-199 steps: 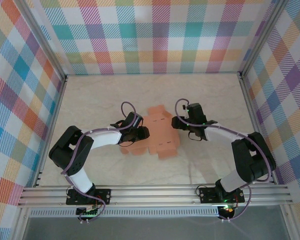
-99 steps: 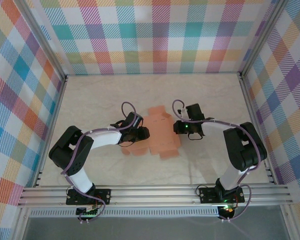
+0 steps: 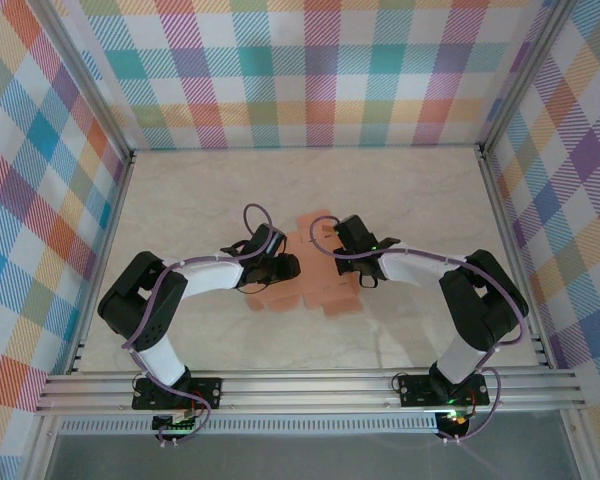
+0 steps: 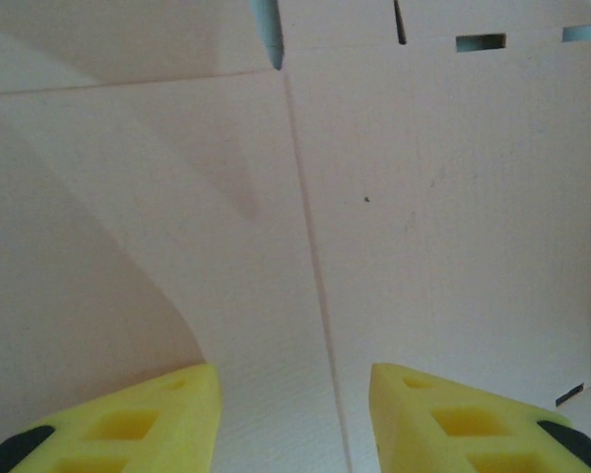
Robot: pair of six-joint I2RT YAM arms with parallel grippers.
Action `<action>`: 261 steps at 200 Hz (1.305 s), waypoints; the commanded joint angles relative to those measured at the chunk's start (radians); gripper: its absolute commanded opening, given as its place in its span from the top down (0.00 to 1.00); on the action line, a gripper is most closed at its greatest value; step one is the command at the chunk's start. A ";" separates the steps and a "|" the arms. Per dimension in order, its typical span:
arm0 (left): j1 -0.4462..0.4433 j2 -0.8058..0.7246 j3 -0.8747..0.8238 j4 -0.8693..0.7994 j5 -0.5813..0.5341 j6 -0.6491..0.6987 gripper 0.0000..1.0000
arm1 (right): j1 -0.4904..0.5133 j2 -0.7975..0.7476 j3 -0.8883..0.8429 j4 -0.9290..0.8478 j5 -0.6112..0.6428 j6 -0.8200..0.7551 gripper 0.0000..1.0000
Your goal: Fold the paper box
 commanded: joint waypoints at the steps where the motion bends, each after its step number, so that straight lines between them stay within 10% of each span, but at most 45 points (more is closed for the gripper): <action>1: -0.005 -0.030 0.002 -0.009 -0.015 0.014 0.55 | -0.012 -0.002 0.013 -0.034 0.081 0.001 1.00; 56: -0.004 -0.090 0.076 -0.061 -0.062 0.078 0.37 | -0.091 -0.061 -0.031 0.036 -0.180 0.008 1.00; 137: 0.046 -0.012 0.320 -0.179 -0.054 0.129 0.01 | -0.093 -0.080 -0.069 0.095 -0.148 -0.120 1.00; 261: 0.008 0.564 1.120 -0.625 0.273 0.072 0.39 | -0.093 -0.130 -0.126 0.157 -0.195 -0.161 1.00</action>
